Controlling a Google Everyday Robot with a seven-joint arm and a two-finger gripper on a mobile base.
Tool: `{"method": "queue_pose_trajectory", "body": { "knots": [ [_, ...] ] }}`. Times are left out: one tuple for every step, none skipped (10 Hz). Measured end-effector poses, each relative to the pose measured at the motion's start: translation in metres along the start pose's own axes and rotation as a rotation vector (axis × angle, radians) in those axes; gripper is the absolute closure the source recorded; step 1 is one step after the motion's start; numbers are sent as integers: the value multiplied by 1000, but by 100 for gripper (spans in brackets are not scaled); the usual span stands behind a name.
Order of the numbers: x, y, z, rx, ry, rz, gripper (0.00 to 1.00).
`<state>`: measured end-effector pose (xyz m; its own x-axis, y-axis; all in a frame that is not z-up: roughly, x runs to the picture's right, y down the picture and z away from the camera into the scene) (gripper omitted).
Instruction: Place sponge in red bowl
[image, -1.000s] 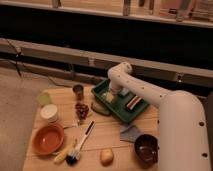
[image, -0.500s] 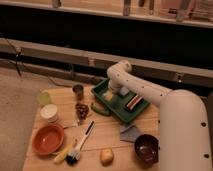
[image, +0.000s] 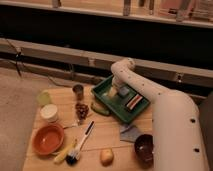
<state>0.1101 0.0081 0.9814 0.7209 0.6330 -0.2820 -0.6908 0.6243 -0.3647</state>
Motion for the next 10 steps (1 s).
{"method": "queue_pose_trajectory", "body": {
  "knots": [
    [-1,-11,2,2,-1,13,20],
    [-3,-17,5,1,-1,20,20],
    [-7,-19,8,-3,-4,23,20],
    [-9,-19,12,-10,-3,25,20],
    [-9,-19,18,-22,0,30,20],
    [-5,-18,25,-36,7,40,20],
    [-1,-15,33,-50,15,50,20],
    [1,-13,37,-61,18,58,22],
    [4,-11,41,-71,22,67,29],
    [5,-11,42,-73,26,70,39]
  ]
}}
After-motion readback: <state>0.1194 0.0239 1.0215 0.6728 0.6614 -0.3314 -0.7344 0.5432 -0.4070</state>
